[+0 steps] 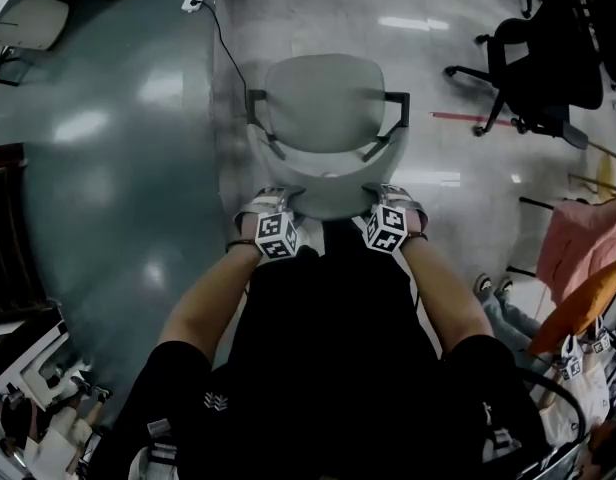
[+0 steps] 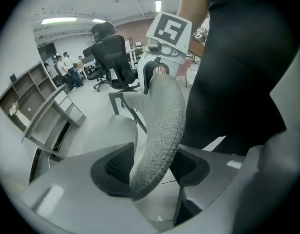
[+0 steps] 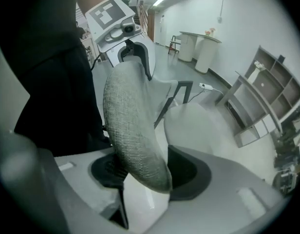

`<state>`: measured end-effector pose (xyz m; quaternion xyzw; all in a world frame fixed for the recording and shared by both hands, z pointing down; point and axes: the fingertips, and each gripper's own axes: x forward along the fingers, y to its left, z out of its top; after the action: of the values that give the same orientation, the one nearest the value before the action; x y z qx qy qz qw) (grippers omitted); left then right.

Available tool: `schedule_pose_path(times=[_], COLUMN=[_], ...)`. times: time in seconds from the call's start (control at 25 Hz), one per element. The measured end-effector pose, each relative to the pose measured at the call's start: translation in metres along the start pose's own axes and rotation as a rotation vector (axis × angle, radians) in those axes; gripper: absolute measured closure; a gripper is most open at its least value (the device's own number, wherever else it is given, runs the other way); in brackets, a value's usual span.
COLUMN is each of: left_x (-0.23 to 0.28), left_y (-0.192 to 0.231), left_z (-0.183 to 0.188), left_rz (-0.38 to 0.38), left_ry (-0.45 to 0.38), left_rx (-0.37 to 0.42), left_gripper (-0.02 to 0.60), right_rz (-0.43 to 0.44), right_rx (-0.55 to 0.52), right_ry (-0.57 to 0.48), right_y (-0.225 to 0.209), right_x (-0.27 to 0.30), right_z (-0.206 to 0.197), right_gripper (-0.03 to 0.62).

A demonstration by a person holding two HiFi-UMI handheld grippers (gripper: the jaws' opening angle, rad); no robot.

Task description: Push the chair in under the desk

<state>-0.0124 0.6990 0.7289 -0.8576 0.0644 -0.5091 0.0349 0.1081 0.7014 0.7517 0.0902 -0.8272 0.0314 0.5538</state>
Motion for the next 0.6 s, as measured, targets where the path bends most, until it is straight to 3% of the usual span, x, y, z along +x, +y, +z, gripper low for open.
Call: schedule_pose_path(times=[0.28, 0.6], left_x=[0.010, 0.004], left_y=[0.006, 0.047], left_z=[0.000, 0.010], left_rz=[-0.049, -0.072], left_ry=[0.083, 0.112], left_rx=[0.018, -0.011], left_gripper=[0.387, 0.388], right_rz=[0.089, 0.075], right_rx=[-0.057, -0.025], right_ry=[-0.007, -0.056], right_y=[-0.004, -0.047], right_x=[0.003, -0.009], right_z=[0.005, 0.016], right_gripper=[0.411, 0.411])
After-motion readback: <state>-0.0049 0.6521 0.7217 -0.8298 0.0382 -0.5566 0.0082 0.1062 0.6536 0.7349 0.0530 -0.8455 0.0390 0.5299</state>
